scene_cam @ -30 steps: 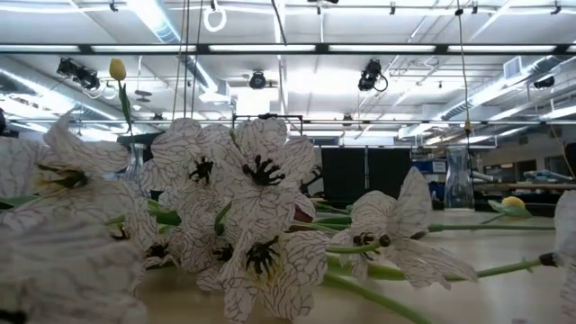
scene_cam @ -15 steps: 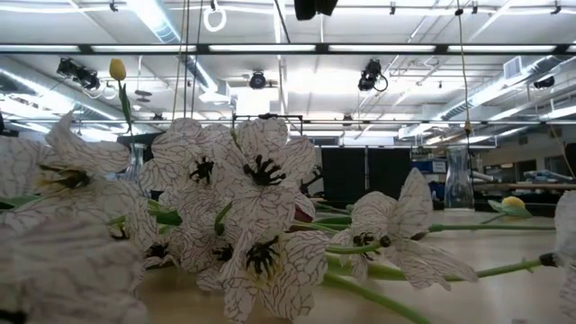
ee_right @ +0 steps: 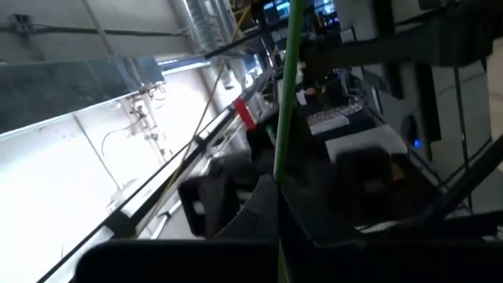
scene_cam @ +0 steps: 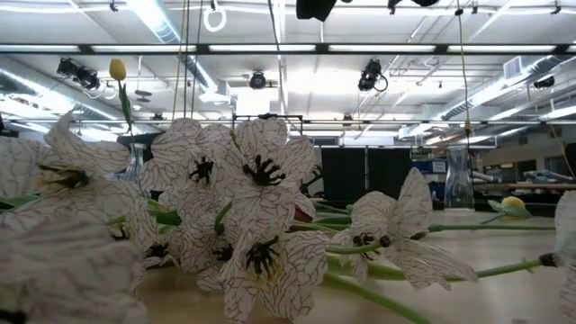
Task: Sort flowers into vase by color
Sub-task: Put the bottom red flower into the right transparent vase
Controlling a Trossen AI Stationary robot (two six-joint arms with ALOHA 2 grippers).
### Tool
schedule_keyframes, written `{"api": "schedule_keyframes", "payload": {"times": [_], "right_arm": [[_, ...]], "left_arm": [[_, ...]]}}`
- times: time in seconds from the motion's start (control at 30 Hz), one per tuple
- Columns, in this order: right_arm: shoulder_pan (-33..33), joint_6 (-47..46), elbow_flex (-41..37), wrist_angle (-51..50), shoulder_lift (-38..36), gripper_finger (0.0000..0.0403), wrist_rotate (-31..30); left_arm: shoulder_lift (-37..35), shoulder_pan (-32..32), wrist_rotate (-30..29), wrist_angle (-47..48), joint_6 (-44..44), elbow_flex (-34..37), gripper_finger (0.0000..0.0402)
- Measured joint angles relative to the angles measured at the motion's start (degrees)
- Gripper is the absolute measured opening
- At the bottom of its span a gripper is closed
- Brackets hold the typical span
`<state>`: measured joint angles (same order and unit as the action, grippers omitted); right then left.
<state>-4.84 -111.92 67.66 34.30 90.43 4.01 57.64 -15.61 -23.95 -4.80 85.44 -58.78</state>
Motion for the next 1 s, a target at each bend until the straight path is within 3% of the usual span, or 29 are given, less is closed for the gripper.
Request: {"api": "schedule_keyframes", "payload": {"times": [0.17,0.63,1.0], "right_arm": [[-0.65,-0.04,0.00,-0.50,0.00,0.0005,0.10],[6.07,-0.12,0.00,-0.31,0.00,0.0005,-7.71],[6.68,0.66,0.00,-0.33,0.02,0.0005,-10.01]], "left_arm": [[1.10,-0.55,3.17,-0.74,-2.17,0.00,0.0308],[3.85,-0.53,1.60,-5.40,-3.99,0.02,0.0302],[3.90,-0.64,1.53,-5.59,-5.17,0.02,0.0189]]}}
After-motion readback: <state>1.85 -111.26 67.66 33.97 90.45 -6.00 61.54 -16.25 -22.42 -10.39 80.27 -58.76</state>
